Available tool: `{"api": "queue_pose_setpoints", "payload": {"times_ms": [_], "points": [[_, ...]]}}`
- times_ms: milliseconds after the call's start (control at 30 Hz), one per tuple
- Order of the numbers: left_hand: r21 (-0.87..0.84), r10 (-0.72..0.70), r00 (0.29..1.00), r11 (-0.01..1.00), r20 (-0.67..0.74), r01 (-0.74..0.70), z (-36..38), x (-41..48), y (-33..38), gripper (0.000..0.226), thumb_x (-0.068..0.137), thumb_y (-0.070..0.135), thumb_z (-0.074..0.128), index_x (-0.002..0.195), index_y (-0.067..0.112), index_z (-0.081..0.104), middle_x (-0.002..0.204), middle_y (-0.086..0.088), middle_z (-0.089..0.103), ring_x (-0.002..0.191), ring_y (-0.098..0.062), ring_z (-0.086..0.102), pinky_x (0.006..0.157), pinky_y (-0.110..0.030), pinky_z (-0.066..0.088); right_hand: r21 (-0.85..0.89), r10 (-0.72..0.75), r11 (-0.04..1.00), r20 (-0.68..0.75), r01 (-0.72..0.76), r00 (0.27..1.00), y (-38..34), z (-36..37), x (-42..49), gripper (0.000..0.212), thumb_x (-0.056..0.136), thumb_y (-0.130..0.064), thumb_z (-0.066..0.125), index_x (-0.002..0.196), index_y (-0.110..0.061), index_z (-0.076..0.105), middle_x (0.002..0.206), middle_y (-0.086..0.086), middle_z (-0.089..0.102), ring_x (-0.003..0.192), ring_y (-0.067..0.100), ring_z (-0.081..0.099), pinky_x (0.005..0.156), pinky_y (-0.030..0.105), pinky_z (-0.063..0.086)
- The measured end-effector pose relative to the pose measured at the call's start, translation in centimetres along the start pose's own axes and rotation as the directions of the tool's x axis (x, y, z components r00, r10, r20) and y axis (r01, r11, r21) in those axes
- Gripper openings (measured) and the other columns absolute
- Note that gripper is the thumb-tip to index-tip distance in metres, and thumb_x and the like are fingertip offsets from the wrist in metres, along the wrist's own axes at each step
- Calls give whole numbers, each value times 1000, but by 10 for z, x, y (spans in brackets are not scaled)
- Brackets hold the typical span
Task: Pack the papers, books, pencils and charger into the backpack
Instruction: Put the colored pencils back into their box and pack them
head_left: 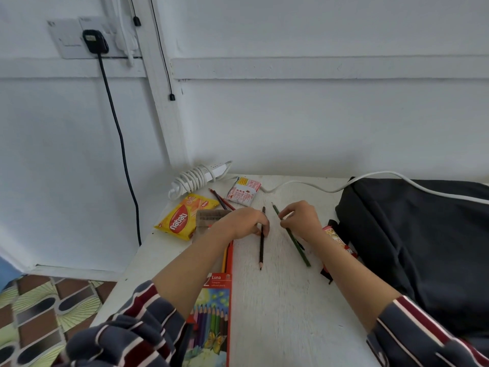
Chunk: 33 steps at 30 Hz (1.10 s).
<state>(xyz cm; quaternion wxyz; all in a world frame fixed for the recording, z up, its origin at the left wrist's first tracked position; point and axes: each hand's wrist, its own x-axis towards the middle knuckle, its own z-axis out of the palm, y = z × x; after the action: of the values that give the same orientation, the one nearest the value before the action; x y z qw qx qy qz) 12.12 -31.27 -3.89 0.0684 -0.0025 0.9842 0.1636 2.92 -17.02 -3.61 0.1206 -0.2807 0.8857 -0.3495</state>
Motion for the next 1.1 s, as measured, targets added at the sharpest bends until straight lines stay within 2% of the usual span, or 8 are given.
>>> {"api": "queue_pose_setpoints", "payload": {"times_ms": [100,267,367,533,700,833,967,1100], "points": [[4,16,1000,1000,6,-16,-1,0,1,20,87,2,57,99,15,67,115,-2,59,104,-15,55,83,-21,37,175,29,984,17,-32,999,-1,-9,2,15,77,1,67,88,-6,71,92,17,69,73,22,64,71,32,58],[13,37,999,999,-20,-37,0,-3,1,24,90,6,56,110,15,64,113,-5,60,102,-17,55,88,-31,44,339,12,940,37,-24,999,-9,-25,4,15,79,5,64,91,-3,70,82,13,67,73,20,63,66,22,55],[-41,41,993,998,-108,-46,5,-4,4,28,92,7,53,117,16,59,108,-6,59,96,-18,55,83,-27,41,456,-13,890,19,3,1000,-18,-46,7,15,83,6,60,93,-1,68,78,9,64,69,17,60,67,22,55],[-174,23,965,982,-262,-70,-2,-5,9,30,94,7,50,120,20,54,95,-1,53,79,-10,49,73,-25,39,654,-61,748,-101,113,993,-41,-95,7,17,87,7,52,97,3,65,78,7,61,66,15,56,64,18,53],[-350,-18,905,925,-424,-146,-17,-5,17,29,96,4,43,114,21,59,106,-8,57,93,-15,52,77,-23,38,823,-171,550,-55,141,984,-56,-121,0,24,90,7,47,86,-7,66,74,4,65,64,11,61,66,18,54],[-488,-154,832,859,-534,-154,-35,-17,23,34,97,4,42,122,19,60,105,-8,57,98,-18,52,82,-20,37,828,-206,552,21,98,978,-62,-106,-2,26,89,9,46,87,-6,67,73,1,68,67,11,62,67,17,54],[-606,-289,809,789,-511,-101,-57,-47,15,36,98,7,43,130,18,54,128,0,55,114,-8,51,90,-12,38,792,-215,610,144,18,966,-67,-73,-8,23,86,9,53,99,-4,66,85,5,65,74,15,60,73,21,54],[-667,-372,847,745,-381,27,-59,-83,2,39,97,4,43,133,16,51,114,3,55,85,-2,54,76,-8,44,745,-235,665,276,-52,932,-78,-29,-18,40,79,16,58,113,-6,62,104,9,63,83,16,62,75,22,56]]}}
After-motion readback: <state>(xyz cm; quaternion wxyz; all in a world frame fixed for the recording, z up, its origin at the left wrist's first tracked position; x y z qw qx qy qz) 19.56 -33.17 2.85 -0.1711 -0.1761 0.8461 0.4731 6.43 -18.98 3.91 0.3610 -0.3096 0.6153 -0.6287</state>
